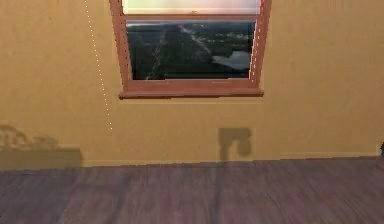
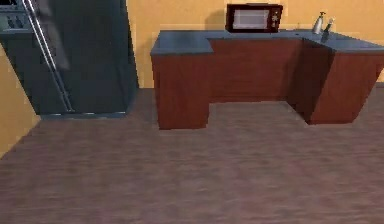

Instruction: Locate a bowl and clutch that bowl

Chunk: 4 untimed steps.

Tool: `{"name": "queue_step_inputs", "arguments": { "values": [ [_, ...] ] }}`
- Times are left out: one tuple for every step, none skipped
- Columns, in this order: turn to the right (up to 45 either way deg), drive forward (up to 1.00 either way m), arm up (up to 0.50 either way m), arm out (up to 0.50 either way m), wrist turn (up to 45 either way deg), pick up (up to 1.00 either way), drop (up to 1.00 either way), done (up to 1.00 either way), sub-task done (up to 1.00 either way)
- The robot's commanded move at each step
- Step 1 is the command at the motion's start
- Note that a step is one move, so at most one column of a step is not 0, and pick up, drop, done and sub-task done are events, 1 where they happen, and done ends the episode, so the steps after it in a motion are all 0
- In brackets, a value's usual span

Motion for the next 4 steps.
{"name": "queue_step_inputs", "arguments": {
  "values": [
    [0.0, 0.80, 0.00, 0.00, 0.0, 0.00, 0.00, 0.00, 0.00],
    [-45.0, 0.00, 0.00, 0.00, 0.0, 0.00, 0.00, 0.00, 0.00],
    [-18.0, 0.00, 0.00, 0.00, 0.0, 0.00, 0.00, 0.00, 0.00],
    [0.0, 0.35, 0.00, 0.00, 0.0, 0.00, 0.00, 0.00, 0.00]
  ]
}}
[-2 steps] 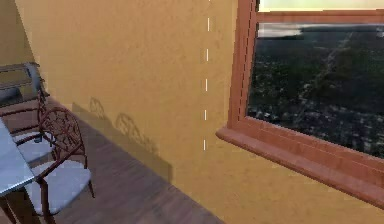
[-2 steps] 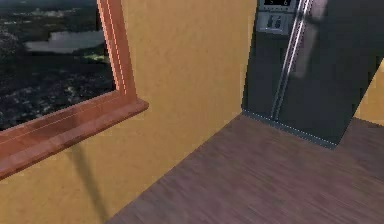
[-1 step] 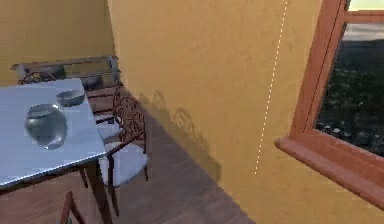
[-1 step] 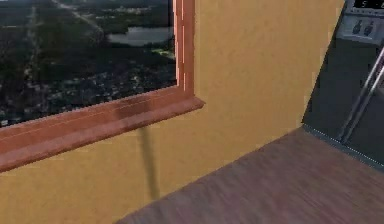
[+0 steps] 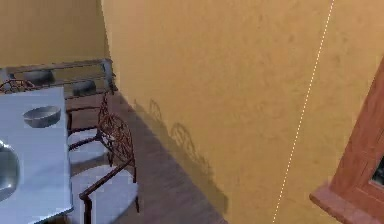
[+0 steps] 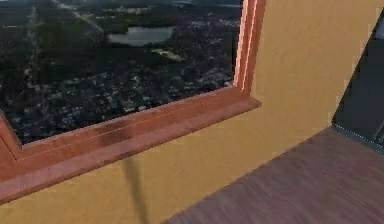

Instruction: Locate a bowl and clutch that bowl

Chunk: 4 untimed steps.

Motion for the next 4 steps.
{"name": "queue_step_inputs", "arguments": {
  "values": [
    [-45.0, 0.00, 0.00, 0.00, 0.0, 0.00, 0.00, 0.00, 0.00],
    [-45.0, 0.00, 0.00, 0.00, 0.0, 0.00, 0.00, 0.00, 0.00],
    [-36.0, 0.00, 0.00, 0.00, 0.0, 0.00, 0.00, 0.00, 0.00],
    [45.0, 0.00, 0.00, 0.00, 0.0, 0.00, 0.00, 0.00, 0.00]
  ]
}}
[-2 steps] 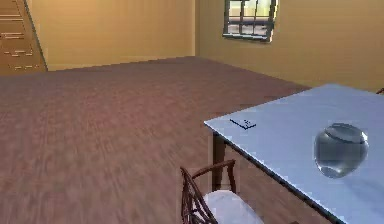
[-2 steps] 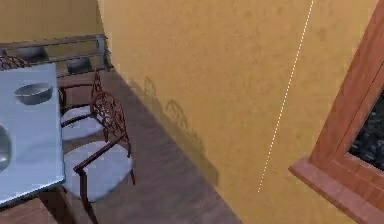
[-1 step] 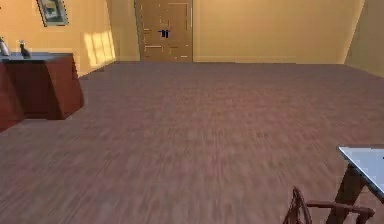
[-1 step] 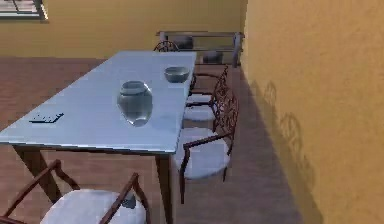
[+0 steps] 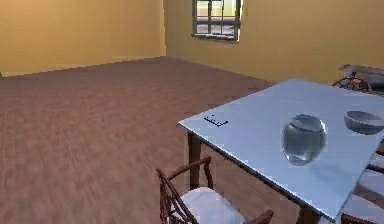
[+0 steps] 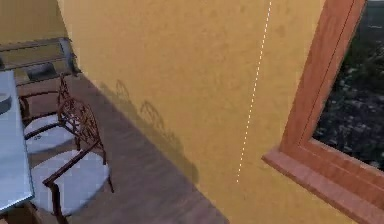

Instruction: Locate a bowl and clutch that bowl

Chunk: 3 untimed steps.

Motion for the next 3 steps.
{"name": "queue_step_inputs", "arguments": {
  "values": [
    [45.0, 0.00, 0.00, 0.00, 0.0, 0.00, 0.00, 0.00, 0.00],
    [30.0, 0.00, 0.00, 0.00, 0.0, 0.00, 0.00, 0.00, 0.00],
    [0.0, 1.00, 0.00, 0.00, 0.0, 0.00, 0.00, 0.00, 0.00]
  ]
}}
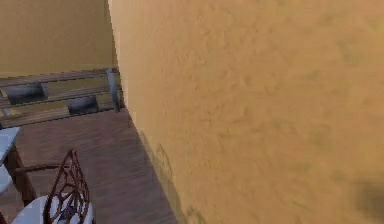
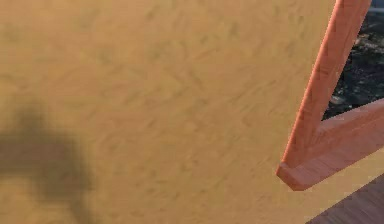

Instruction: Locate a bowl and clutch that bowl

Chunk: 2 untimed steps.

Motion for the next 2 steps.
{"name": "queue_step_inputs", "arguments": {
  "values": [
    [0.0, 0.10, 0.00, 0.00, 0.0, 0.00, 0.00, 0.00, 0.00],
    [-24.0, 0.00, 0.00, 0.00, 0.0, 0.00, 0.00, 0.00, 0.00]
  ]
}}
